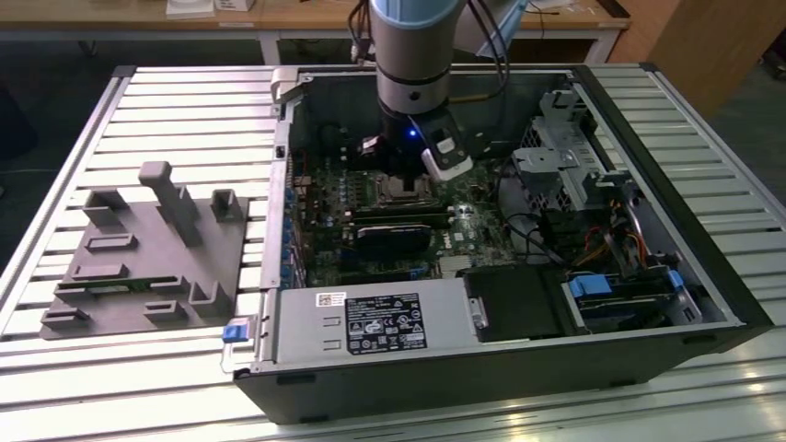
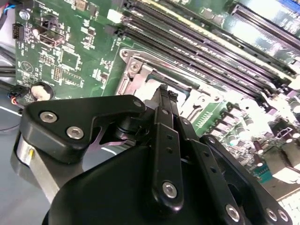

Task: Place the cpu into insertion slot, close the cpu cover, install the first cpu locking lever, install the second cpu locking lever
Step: 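Install the second cpu locking lever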

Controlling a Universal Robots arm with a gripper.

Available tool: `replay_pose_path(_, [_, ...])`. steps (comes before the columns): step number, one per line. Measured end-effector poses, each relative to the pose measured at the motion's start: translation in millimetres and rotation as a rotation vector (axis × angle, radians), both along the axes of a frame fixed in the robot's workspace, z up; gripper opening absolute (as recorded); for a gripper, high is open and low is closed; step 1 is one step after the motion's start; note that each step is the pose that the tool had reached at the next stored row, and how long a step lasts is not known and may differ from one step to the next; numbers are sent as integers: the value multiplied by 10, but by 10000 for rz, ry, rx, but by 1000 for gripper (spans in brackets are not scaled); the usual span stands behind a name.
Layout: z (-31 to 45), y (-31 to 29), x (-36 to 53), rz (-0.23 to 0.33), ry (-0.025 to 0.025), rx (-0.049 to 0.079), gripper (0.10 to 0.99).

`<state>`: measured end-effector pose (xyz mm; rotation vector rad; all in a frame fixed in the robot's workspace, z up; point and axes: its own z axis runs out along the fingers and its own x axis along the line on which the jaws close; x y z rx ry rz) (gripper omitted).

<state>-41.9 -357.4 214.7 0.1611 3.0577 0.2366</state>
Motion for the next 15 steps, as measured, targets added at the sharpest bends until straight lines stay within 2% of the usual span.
replay_pose_path(3, [-1,44,17,1,27,-83,106])
replay_pose_path(6, [-2,77,17,1,29,-99,106])
replay_pose_path(8, [-2,92,17,1,30,-156,106])
replay_pose_path(15, [-2,99,17,1,30,-196,106])
